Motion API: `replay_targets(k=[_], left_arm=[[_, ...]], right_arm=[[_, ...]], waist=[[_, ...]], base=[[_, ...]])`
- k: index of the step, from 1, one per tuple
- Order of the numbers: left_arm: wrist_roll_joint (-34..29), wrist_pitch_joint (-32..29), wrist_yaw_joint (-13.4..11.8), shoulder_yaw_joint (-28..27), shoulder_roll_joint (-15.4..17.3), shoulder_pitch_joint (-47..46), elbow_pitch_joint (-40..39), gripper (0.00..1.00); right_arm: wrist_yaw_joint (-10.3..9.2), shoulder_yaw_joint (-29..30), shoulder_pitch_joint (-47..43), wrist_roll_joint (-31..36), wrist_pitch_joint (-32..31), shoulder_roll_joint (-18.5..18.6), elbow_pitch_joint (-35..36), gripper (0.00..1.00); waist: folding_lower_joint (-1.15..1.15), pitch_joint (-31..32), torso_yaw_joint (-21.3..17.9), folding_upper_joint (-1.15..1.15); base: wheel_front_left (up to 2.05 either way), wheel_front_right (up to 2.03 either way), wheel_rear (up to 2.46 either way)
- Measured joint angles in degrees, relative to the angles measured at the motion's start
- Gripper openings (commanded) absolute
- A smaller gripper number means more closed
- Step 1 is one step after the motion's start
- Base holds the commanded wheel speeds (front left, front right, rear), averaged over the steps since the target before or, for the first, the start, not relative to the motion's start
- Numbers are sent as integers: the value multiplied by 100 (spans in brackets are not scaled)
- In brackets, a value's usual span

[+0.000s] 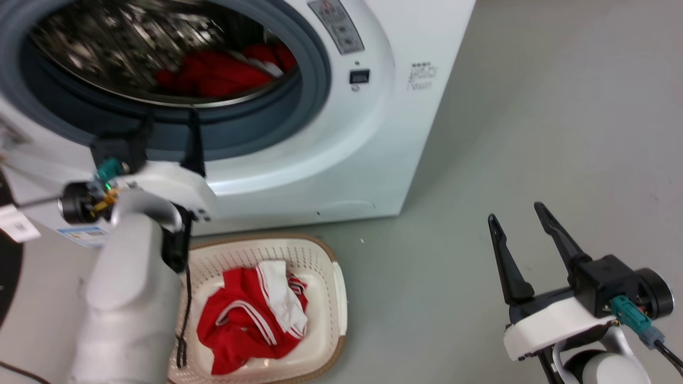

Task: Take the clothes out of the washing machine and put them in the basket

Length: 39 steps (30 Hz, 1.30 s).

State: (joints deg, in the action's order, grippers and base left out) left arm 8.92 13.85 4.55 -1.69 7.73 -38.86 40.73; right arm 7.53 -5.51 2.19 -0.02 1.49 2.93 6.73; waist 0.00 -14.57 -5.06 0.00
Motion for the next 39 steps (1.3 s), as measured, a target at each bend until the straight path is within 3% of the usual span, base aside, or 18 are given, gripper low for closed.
replay_targets(k=[13,29,39], left_arm=[[-16,-766,59,23,834,-2176,1263,100],[-307,-2904,229,461,2235,-4433,2209,100],[-266,-4209,143,486,2590,-4947,2074,100]], right_arm=[[-1,-443,744,-216,363,2,-224,100],[-1,-1089,1044,-792,861,4,-783,100],[-1,-1461,1016,-1034,995,3,-973,100]], waist=[[1,-1405,-577,0],[1,-2541,-1722,0],[1,-3078,-2333,0]], base=[[0,0,0],[0,0,0],[0,0,0]])
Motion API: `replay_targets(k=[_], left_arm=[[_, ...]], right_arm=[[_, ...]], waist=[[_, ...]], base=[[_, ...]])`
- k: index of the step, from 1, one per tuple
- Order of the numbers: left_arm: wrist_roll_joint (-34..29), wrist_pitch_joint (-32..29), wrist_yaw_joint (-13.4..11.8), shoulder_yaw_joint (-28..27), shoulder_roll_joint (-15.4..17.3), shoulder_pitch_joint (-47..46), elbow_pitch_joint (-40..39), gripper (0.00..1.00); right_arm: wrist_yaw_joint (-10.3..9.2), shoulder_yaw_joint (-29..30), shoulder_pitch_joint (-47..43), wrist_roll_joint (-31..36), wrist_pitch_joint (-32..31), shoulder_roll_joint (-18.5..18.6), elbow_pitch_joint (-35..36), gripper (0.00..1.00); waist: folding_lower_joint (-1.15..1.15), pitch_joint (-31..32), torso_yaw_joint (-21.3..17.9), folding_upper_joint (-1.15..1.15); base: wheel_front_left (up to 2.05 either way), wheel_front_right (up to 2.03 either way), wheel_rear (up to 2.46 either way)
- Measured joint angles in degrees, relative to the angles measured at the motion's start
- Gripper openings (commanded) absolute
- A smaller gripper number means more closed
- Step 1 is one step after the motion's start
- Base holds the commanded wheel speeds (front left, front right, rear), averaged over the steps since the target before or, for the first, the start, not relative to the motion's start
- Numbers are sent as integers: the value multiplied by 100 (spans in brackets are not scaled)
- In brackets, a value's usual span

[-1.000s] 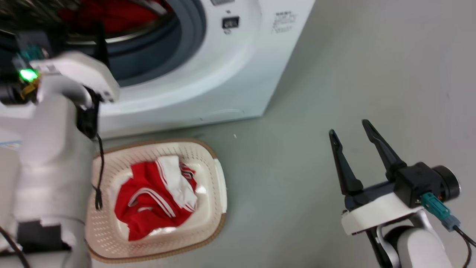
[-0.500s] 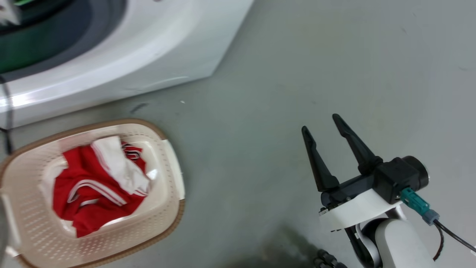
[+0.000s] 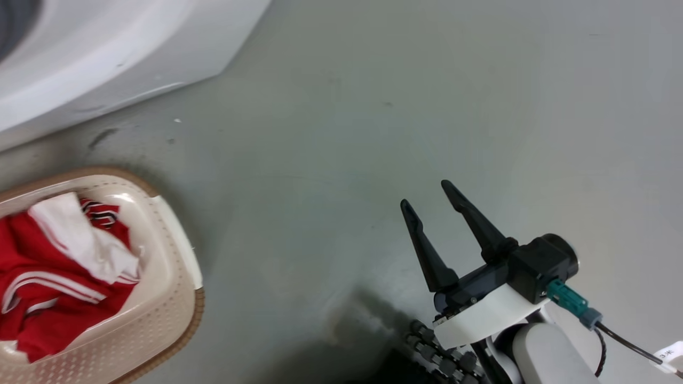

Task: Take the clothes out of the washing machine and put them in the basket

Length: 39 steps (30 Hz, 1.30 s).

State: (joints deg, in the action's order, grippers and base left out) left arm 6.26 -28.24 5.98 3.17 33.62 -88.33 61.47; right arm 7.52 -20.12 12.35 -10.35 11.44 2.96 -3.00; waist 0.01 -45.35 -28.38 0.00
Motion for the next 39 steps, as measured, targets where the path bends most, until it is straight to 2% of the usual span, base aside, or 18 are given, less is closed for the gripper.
replay_targets(k=[4,9,10,11,17,18,19,28,34,39], left_arm=[[0,-330,-87,11,140,2,-219,100],[74,-746,-240,-19,169,88,-471,100],[76,-754,-307,-19,180,130,-547,80],[43,-731,-354,0,196,184,-639,0],[62,-391,-769,-121,259,597,-1181,0],[68,-285,-818,-148,280,667,-1289,0],[70,86,-910,-171,349,957,-1599,0],[277,1435,-1138,-372,205,1792,-2157,0],[506,2401,-1151,-505,-35,2337,-2150,0],[706,3263,-961,-548,-294,2814,-1814,0]], right_arm=[[0,-67,-62,-79,44,1,-52,100],[1,-67,-98,-90,73,1,-64,100],[1,-75,-99,-102,74,0,-63,100],[0,-82,-99,-124,82,1,-64,100],[0,-118,-88,-158,99,0,-53,100],[0,-129,-82,-179,99,0,-55,100],[0,-140,-54,-179,114,-2,-91,100],[1,77,20,-73,105,-4,-130,100],[0,318,24,32,33,-3,-105,100],[0,510,-32,167,-70,-4,-55,100]], waist=[[0,-132,-183,0],[-1,-222,-211,0],[-1,-228,-212,0],[-1,-229,-217,0],[-1,-193,-240,0],[-1,-185,-246,0],[-1,-122,-252,0],[-1,248,-48,0],[-1,577,128,0],[-1,986,291,0]], base=[[0,0,0],[0,0,0],[0,0,0],[0,0,0],[0,0,0],[0,0,0],[0,0,0],[0,0,0],[0,0,0],[0,0,0]])
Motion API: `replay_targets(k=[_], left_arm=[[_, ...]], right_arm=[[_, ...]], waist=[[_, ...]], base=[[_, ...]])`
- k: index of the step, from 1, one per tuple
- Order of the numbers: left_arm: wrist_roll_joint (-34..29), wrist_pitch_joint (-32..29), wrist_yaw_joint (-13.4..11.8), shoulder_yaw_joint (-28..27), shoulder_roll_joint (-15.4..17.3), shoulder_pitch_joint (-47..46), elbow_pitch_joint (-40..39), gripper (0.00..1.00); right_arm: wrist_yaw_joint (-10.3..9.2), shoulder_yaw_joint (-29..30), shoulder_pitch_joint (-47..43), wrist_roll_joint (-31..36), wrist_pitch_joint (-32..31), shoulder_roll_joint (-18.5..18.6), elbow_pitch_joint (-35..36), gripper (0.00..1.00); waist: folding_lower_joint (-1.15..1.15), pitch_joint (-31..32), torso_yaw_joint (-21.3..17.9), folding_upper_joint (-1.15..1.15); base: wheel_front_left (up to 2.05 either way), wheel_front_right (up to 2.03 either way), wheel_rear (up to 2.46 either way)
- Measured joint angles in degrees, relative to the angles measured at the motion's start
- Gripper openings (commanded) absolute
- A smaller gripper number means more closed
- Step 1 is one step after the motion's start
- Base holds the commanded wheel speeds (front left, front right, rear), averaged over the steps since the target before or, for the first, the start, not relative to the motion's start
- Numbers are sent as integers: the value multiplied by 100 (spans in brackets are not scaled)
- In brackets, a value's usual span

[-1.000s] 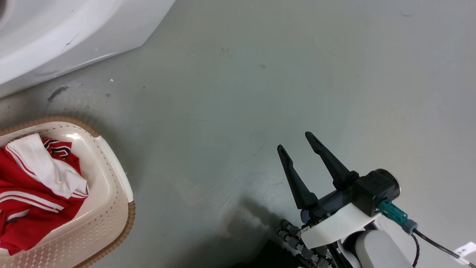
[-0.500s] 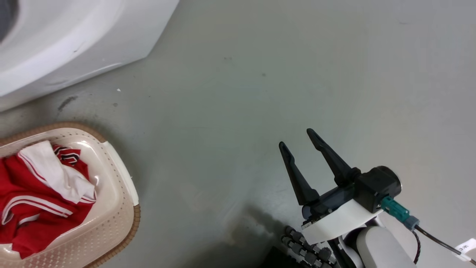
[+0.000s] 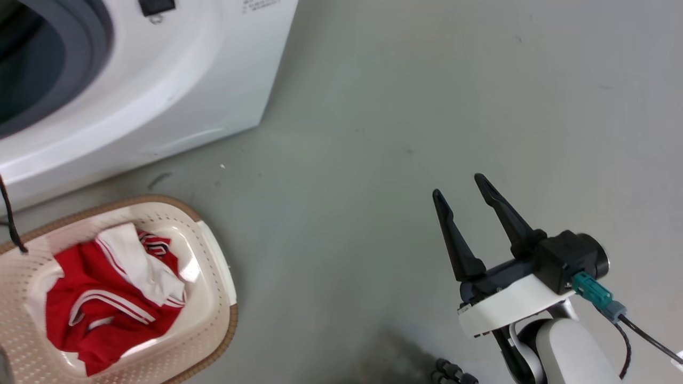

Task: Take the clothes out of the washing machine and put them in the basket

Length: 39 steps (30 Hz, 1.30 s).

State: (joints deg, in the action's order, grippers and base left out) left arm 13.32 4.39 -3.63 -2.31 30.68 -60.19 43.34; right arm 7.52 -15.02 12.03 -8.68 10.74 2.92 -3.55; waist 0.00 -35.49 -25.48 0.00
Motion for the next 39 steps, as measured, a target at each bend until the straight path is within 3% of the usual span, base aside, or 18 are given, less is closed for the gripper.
replay_targets(k=[8,15,30,37,39], left_arm=[[158,829,324,68,-290,475,563,0],[255,1046,498,56,-619,1023,626,0],[196,1060,799,-100,-1128,2546,-672,0],[147,1068,799,1,-1402,3304,-1577,0],[63,1036,698,113,-1516,3546,-1937,0]], right_arm=[[0,305,-287,141,-208,0,134,100],[0,474,-572,283,-401,-1,225,100],[0,721,-1193,399,-745,0,434,100],[0,933,-1483,438,-869,1,650,100],[0,1009,-1494,447,-879,1,710,100]], waist=[[0,800,263,0],[-1,1535,491,0],[-2,3019,957,0],[-2,3451,1211,0],[-2,3505,1324,0]], base=[[0,0,0],[0,0,0],[0,0,0],[0,0,0],[0,0,0]])
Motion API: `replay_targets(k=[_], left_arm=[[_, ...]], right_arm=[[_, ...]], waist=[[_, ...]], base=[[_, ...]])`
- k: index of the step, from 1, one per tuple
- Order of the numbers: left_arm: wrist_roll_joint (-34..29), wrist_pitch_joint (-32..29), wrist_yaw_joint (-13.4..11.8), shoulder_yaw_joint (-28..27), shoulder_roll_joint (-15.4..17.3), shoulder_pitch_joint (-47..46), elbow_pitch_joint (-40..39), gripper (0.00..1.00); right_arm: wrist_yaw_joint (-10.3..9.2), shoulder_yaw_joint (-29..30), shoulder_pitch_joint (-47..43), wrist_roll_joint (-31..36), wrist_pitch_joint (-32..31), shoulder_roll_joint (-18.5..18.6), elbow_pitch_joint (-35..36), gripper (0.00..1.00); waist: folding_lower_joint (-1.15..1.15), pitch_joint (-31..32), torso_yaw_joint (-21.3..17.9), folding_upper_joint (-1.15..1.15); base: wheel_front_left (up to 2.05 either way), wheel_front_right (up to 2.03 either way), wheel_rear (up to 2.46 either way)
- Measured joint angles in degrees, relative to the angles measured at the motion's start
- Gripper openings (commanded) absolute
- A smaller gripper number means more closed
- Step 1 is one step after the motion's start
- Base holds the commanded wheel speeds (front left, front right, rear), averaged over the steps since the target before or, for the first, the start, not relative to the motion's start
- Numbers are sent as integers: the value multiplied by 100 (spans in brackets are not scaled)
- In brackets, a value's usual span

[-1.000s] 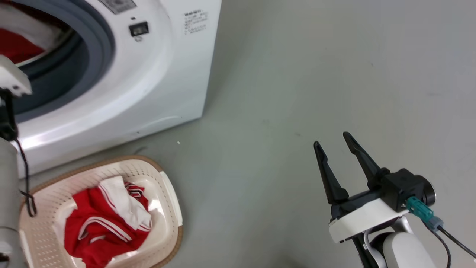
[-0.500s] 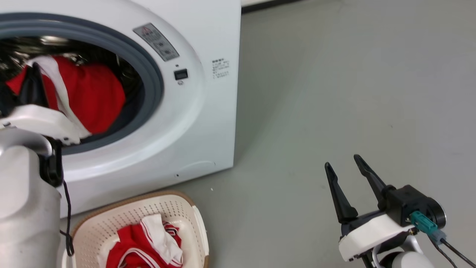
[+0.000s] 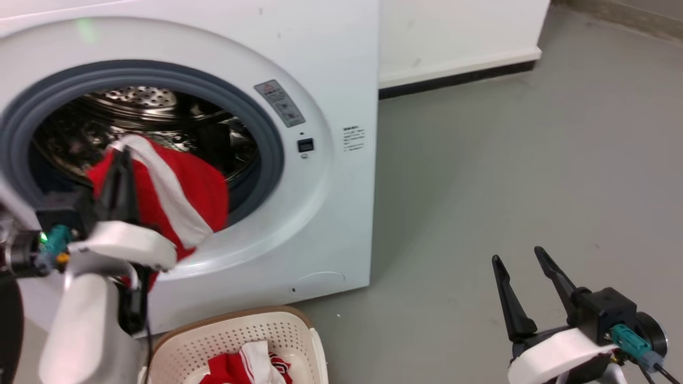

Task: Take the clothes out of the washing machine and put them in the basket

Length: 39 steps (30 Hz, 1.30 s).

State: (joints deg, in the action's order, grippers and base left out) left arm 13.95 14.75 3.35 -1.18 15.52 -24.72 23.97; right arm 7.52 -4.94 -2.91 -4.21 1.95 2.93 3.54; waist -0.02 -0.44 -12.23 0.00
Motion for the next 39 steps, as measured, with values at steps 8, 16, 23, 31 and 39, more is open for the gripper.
replay_targets(k=[8,16,23,31,39], left_arm=[[25,-493,-231,210,-313,1164,-1475,0],[140,-759,-433,379,-638,2430,-2058,0],[313,-541,-489,592,-960,3159,-1256,0],[504,-63,-399,620,-1117,2834,197,0],[514,16,-325,500,-1213,1766,1350,0]], right_arm=[[-1,158,-218,78,-134,-1,186,100],[-1,181,-289,65,-156,0,259,100],[-1,148,-292,65,-176,0,243,100],[-1,35,-121,80,-205,0,341,100],[-1,-135,293,157,-249,0,472,100]], waist=[[1,272,427,0],[1,283,673,0],[2,125,777,0],[2,-334,796,0],[3,-1063,743,0]], base=[[0,0,0],[0,0,0],[0,0,0],[0,0,0],[0,0,0]])
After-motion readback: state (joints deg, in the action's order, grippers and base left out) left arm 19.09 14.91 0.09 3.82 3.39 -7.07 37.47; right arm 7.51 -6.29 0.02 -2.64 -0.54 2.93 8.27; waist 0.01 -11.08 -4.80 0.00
